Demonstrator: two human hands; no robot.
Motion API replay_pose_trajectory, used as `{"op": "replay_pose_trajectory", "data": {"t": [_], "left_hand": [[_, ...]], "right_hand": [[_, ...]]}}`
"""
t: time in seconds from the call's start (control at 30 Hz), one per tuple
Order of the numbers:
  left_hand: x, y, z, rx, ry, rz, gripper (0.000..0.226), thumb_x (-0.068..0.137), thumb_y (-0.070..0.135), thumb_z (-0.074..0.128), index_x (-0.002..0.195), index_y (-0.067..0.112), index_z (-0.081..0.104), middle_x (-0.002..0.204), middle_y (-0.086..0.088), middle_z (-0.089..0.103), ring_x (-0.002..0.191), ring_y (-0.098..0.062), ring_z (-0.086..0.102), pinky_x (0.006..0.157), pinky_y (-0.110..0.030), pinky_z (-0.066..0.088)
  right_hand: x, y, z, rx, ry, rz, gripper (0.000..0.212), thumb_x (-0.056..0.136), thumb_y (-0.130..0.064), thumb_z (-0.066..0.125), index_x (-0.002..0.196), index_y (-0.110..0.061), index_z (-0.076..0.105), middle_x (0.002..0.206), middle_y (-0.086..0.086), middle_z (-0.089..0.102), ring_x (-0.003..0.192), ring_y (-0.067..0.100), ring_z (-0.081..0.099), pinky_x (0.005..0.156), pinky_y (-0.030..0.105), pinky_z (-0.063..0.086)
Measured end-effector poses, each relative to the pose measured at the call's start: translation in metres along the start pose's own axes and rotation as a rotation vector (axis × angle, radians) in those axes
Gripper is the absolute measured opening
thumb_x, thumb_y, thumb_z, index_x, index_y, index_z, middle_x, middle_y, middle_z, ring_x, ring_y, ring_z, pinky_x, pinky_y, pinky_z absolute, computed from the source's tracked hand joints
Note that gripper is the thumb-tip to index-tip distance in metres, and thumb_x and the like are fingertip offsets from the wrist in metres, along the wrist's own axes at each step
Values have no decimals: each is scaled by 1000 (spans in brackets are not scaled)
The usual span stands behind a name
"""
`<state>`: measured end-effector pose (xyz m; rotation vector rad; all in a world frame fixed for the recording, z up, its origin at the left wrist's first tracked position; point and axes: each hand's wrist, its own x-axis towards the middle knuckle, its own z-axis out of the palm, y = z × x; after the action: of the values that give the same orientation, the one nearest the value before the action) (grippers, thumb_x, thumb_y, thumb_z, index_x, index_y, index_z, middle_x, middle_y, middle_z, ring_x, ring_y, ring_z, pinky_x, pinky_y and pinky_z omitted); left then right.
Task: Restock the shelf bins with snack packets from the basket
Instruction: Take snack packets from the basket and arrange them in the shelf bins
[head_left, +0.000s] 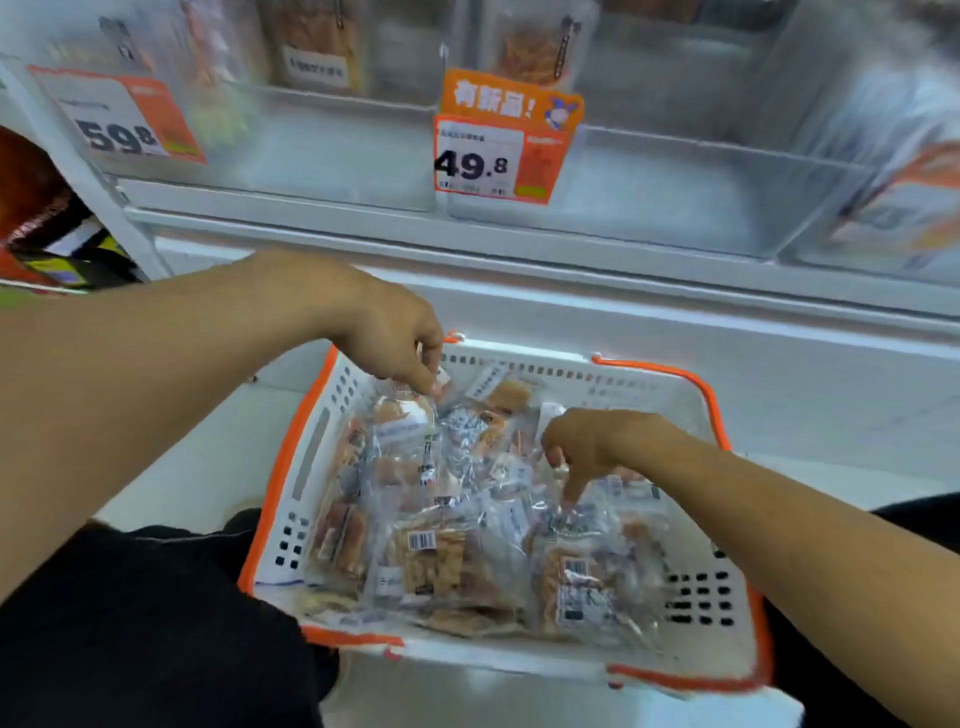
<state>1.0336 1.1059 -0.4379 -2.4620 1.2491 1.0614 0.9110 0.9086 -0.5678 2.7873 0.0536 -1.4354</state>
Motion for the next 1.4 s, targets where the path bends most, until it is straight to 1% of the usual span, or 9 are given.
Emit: {"op": "replay_pose_trajectory", "data": {"t": [0.1,0.27,0.37,0.5,0.83,0.97,1.1,1.23,1.4], "left_hand": [[15,31,12,96,-53,59,34,95,48,57,118,23,59,92,14,54,80,-6,52,78,-26,41],[26,55,13,127,-91,144,34,94,49,58,117,25,59,106,10,60,84,-5,53,83,-28,43],[28,56,7,112,-51,147,36,92,51,58,118,26,59,109,9,61,89,-8,56,83,-28,43],[26,48,2,105,-63,116,38,92,52,57,120,26,58,110,8,62,96,-12,58,85,-29,45],[13,25,-8,-13,111,-1,83,82,53,70,148,20,32,136,0,52,113,-20,53,91,-28,44],[3,19,-19,-481,191,189,50,79,26,82,119,28,53,88,14,63,83,-11,61,71,-25,53],[-10,4,-30,-773,259,192,35,77,2,80,105,10,60,51,15,53,52,-5,57,53,-25,52],[-30,-20,-47,-800,410,206,23,74,0,82,87,5,64,58,3,52,57,-11,52,56,-22,51],[-51,-56,-58,-449,1022,276,27,69,-3,83,65,17,66,63,6,63,61,-2,58,63,-19,46]], "right_hand": [[14,13,45,9,-78,11,49,76,-50,81,103,-9,74,115,9,68,106,29,64,81,35,53],[19,28,62,278,156,23,40,68,-27,91,93,-20,61,103,3,63,89,24,63,81,43,58],[22,38,60,305,79,-14,13,80,-13,82,79,-16,69,85,2,70,73,16,67,73,32,60],[7,46,35,346,24,-134,9,95,-14,62,90,-20,67,83,-8,61,75,11,55,78,34,48],[-44,33,-54,1107,534,-379,12,100,-19,58,90,-13,56,58,-1,41,50,10,36,48,20,39],[-67,12,-85,1410,663,-541,13,100,-13,54,87,-12,54,67,5,63,55,15,56,47,22,46],[-85,-5,-105,1557,775,-579,12,99,-16,55,89,-11,59,76,8,65,59,17,60,51,24,50],[-99,-21,-123,1670,774,-602,43,89,-37,57,116,-5,67,111,19,70,92,33,65,81,50,58],[-111,-37,-141,1704,694,-582,48,81,-53,56,97,-12,71,105,16,72,86,26,68,78,43,62]]}}
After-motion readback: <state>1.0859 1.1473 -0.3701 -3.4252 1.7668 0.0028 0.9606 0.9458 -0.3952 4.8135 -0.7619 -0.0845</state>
